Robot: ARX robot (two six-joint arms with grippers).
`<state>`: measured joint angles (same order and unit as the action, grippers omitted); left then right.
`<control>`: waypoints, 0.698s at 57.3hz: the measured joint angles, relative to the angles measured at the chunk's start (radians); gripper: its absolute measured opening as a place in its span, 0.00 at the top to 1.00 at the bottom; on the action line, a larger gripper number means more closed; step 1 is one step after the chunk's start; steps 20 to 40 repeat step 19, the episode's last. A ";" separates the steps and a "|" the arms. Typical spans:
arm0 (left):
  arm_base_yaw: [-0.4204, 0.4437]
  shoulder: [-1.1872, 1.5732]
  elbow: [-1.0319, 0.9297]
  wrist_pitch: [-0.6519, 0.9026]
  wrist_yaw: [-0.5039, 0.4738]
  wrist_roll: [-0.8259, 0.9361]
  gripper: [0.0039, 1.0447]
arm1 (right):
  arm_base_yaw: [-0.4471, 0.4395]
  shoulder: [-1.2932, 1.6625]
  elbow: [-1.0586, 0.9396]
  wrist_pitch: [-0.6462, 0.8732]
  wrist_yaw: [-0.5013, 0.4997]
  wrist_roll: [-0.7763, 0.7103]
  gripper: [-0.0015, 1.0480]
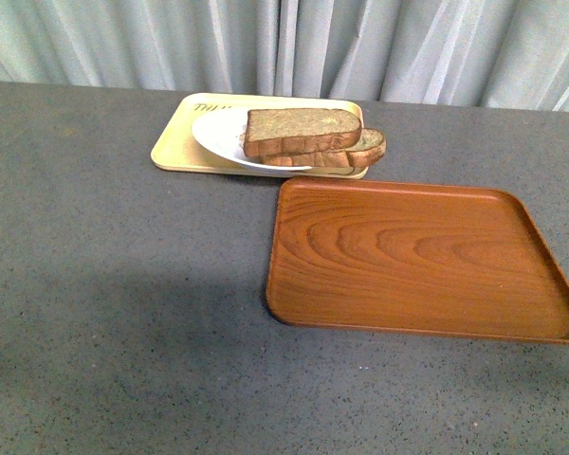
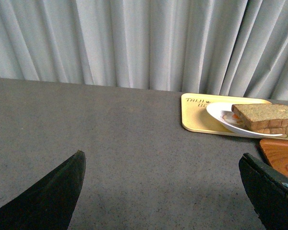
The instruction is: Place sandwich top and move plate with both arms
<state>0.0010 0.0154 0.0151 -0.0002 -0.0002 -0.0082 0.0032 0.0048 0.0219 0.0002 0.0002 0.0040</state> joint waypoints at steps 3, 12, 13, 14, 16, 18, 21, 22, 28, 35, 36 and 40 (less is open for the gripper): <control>0.000 0.000 0.000 0.000 0.000 0.000 0.08 | 0.000 0.000 0.000 0.000 0.000 0.000 0.09; 0.000 0.000 0.000 0.000 0.000 0.000 0.08 | 0.000 0.000 0.000 0.000 0.000 0.000 0.09; 0.000 0.000 0.000 0.000 0.000 0.000 0.08 | 0.000 0.000 0.000 0.000 0.000 0.000 0.09; 0.000 0.000 0.000 0.000 0.000 0.000 0.08 | 0.000 0.000 0.000 0.000 0.000 0.000 0.09; 0.000 0.000 0.000 0.000 0.000 0.000 0.08 | 0.000 0.000 0.000 0.000 0.000 0.000 0.09; 0.000 0.000 0.000 0.000 0.000 0.000 0.08 | 0.000 0.000 0.000 0.000 0.000 0.000 0.09; 0.000 0.000 0.000 0.000 0.000 0.000 0.08 | 0.000 0.000 0.000 0.000 0.000 0.000 0.09; 0.000 0.000 0.000 0.000 0.000 0.000 0.08 | 0.000 0.000 0.000 0.000 0.000 0.000 0.09; 0.000 0.000 0.000 0.000 0.000 0.000 0.08 | 0.000 0.000 0.000 0.000 0.000 0.000 0.09; 0.000 0.000 0.000 0.000 0.000 0.000 0.08 | 0.000 0.000 0.000 0.000 0.000 0.000 0.09; 0.000 0.000 0.000 0.000 0.000 0.000 0.08 | 0.000 0.000 0.000 0.000 0.000 0.000 0.09; 0.000 0.000 0.000 0.000 0.000 0.000 0.08 | 0.000 0.000 0.000 0.000 0.000 0.000 0.09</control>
